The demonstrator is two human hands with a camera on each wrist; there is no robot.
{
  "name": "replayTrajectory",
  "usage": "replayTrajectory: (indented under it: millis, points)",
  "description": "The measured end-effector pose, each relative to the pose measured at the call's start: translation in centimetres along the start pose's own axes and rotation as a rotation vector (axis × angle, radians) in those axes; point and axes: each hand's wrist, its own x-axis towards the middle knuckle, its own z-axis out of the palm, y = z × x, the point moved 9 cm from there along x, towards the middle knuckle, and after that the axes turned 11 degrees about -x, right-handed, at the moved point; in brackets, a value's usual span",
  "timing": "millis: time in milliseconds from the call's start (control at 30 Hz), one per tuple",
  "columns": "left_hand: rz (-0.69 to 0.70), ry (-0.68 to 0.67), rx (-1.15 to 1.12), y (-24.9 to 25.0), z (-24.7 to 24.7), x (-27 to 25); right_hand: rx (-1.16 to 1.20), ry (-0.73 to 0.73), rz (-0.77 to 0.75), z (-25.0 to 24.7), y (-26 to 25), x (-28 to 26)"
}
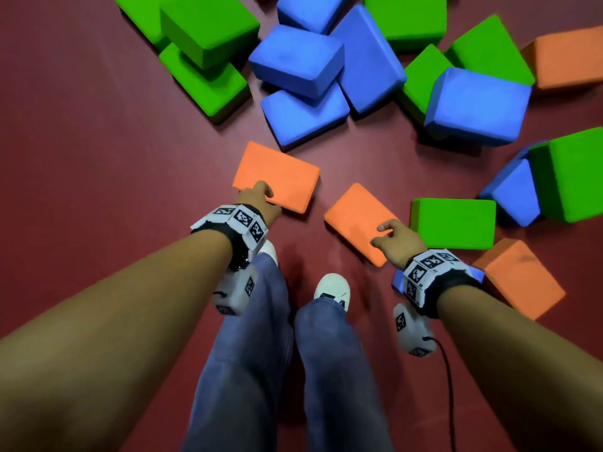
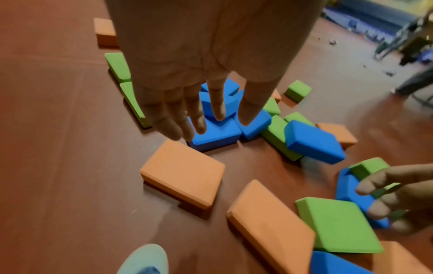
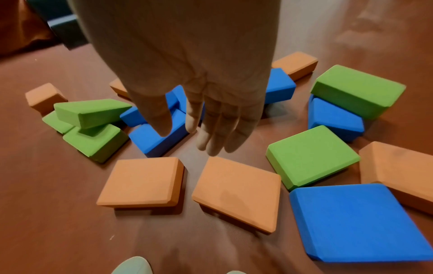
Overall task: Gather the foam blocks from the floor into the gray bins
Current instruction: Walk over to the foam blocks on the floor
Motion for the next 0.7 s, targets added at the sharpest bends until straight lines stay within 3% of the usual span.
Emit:
replayTrajectory:
  millis: [133,267,400,567,700]
  points:
    - [0.001,0.025,0.214,-1.3,1.1,8.5,-0.016,0.021,0.001,3.2,-0.5,7.5]
    - [0.122,0.011,0.453,-1.0,4.0,15.4,-0.054,0.08,0.034,5.3,0.1,14.0]
    - [0.237,-0.013,0.542,-1.7,7.2,20.5,-0.116,0.135,0.082,7.1,0.9,19.6]
    - [0.389,0.033,0.687,-2.7,8.4,24.1,-0.161,0.144,0.094,9.4,1.2,23.5]
    - [0.384,-0.024,0.729,-3.8,8.7,26.8,-0.194,0.246,0.103,9.3,1.4,24.4]
